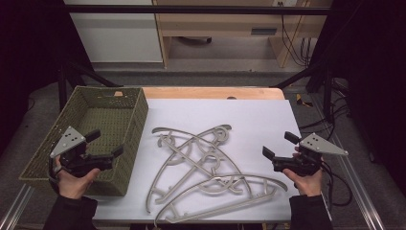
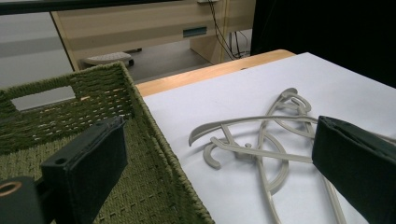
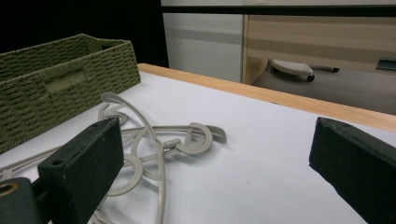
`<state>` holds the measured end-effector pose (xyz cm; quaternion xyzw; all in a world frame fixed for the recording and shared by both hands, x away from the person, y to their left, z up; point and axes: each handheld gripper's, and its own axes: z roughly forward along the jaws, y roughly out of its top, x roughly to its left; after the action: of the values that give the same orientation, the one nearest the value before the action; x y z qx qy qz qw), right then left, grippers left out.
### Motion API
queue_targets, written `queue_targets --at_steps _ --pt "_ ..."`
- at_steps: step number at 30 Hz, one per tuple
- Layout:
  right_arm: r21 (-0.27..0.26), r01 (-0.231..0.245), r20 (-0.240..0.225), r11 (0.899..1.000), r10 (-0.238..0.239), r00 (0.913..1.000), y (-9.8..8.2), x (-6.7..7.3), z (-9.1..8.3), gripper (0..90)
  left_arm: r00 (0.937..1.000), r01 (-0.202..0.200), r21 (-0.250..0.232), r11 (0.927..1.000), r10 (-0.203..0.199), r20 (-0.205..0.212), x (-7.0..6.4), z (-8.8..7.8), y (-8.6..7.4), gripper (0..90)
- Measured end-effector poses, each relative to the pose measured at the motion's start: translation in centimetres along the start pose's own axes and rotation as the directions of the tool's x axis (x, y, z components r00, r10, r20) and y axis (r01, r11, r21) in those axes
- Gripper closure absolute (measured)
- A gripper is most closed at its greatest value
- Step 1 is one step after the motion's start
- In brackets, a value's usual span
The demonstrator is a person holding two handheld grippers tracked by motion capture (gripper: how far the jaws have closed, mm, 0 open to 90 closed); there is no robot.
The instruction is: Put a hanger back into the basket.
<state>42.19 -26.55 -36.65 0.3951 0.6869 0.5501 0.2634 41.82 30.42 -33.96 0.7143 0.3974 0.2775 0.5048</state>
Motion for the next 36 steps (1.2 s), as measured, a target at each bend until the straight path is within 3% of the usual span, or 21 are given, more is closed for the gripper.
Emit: queue_targets --at_steps 11,16,23,31,36 --pt "0.006 0.014 -0.014 1.000 -0.014 0.9998 0.2 0.4 0.1 3.5 0.9983 -0.036 0.053 0.9980 0.033 0.048 -2.1 1.6 0.1 4.3" --pt "0.010 0.019 -0.021 1.000 -0.018 0.9996 0.5 0.8 0.0 3.4 0.9946 -0.079 0.086 0.9931 0.073 0.074 -3.4 2.4 0.0 4.7" --pt "0.020 0.028 -0.031 0.999 -0.027 0.9991 0.5 1.2 0.3 3.2 0.9871 -0.115 0.129 0.9850 0.099 0.126 -5.6 3.9 -0.3 6.0" --pt "0.024 0.031 -0.033 0.999 -0.030 0.9990 0.5 1.4 0.4 3.2 0.9673 -0.189 0.204 0.9607 0.146 0.208 -8.7 5.7 -0.9 7.3" --pt "0.032 0.035 -0.036 0.999 -0.034 0.9988 0.5 1.4 0.4 3.0 0.9527 -0.234 0.253 0.9390 0.169 0.253 -10.3 6.9 -1.5 8.6"
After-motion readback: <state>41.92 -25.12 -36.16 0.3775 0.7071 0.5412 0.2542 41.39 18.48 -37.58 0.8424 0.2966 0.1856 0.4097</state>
